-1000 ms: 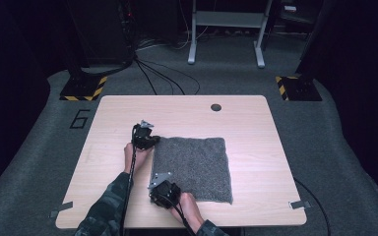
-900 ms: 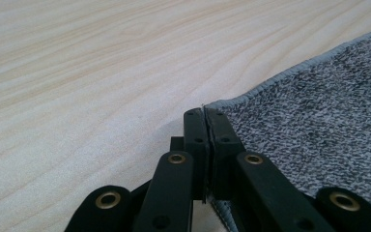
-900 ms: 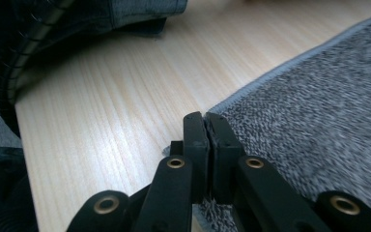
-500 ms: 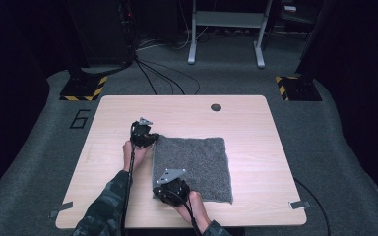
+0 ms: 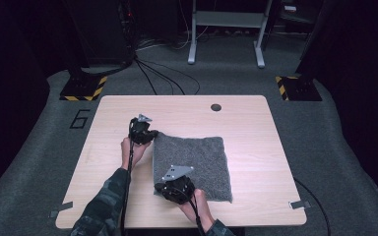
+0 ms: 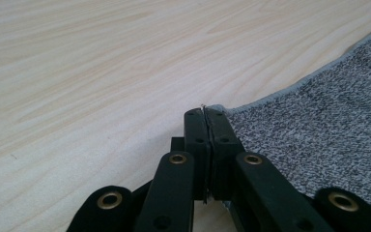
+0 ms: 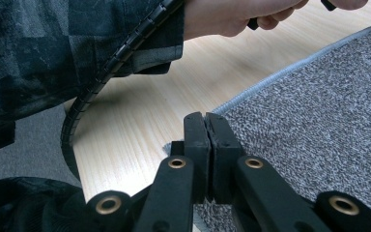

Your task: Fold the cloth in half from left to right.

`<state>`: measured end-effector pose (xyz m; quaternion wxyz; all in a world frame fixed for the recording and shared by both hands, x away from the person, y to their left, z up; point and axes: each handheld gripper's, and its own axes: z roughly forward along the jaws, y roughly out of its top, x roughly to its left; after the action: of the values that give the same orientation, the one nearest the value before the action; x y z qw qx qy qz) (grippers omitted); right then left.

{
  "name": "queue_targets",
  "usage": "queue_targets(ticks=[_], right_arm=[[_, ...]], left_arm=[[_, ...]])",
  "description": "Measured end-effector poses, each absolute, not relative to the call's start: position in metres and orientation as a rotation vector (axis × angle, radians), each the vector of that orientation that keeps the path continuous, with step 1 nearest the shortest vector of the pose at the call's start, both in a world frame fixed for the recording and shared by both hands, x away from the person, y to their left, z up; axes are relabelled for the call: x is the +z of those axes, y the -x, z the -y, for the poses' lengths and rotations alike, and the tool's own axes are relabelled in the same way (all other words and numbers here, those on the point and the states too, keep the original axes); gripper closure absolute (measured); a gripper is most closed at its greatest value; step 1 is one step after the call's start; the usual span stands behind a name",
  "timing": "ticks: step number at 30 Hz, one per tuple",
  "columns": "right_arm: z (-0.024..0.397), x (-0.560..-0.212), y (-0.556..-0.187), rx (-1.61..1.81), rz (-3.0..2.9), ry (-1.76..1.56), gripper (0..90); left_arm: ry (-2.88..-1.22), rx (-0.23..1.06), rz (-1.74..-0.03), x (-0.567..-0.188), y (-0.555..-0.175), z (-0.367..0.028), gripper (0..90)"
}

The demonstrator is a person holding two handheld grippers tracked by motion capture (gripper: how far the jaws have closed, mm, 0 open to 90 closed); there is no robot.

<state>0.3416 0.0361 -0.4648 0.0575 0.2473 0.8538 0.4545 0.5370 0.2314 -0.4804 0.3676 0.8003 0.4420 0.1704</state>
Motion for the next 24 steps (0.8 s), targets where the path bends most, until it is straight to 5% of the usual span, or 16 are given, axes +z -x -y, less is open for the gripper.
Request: queue_targets(ticks=[24], right_arm=[[-0.04,-0.44,-0.337,1.471,-2.521,-0.682,88.6]], left_arm=[[-2.081,0.526,-1.092,-0.442,-0.536,-0.235,88.8]])
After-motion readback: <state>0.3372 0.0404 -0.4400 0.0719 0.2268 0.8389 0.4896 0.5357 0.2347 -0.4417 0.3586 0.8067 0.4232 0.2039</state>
